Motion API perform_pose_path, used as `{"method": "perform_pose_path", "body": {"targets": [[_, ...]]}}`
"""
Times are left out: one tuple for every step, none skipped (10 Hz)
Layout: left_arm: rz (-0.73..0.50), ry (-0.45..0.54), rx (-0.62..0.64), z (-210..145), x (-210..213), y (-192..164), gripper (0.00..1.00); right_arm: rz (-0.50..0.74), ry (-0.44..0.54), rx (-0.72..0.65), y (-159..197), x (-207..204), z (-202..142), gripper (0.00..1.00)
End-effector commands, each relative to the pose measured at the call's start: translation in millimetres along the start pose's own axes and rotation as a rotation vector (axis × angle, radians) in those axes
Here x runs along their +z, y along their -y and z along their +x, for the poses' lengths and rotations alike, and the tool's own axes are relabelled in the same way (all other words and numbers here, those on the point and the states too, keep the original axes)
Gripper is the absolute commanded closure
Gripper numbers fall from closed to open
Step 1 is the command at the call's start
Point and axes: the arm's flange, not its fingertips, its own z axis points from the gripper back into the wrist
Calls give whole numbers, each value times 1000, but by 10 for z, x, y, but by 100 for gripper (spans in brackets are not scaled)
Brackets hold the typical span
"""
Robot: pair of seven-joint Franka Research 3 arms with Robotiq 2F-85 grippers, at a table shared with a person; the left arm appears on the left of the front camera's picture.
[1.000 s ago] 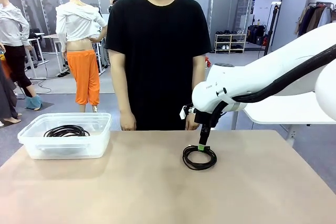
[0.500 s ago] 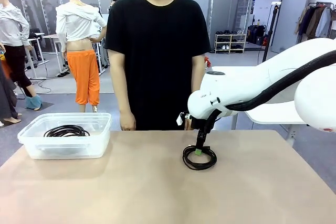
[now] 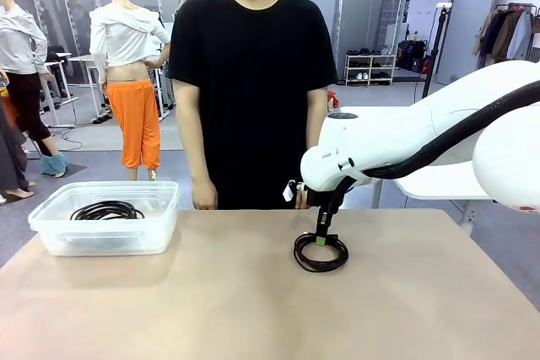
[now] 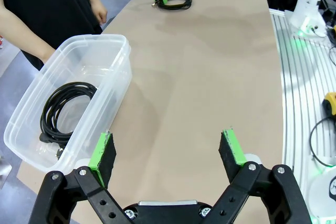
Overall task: Organize and store the cables.
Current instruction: Place the USB Extension Cable into the Organizing box.
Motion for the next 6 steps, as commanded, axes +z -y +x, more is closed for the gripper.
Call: {"method": "perform_pose_path", "body": {"targets": [[21,1,14,27,-24,19,0,-14,-17,-31,-24,57,-1,96],[21,1,14,27,-24,19,0,-20,-11,-33,-33,75,1,100],[21,1,14,27,-24,19,0,-27,-9,-35,-50,96,2,100],[21,1,14,27,-24,19,0,-36,-9,-35,-83,136,12,100],[21,1,14,27,-24,19,0,-46,-10,-28,-118,191,36,100],[21,1,14,27,-24,19,0,-51,-3,-27,-149,268,68,100]]}}
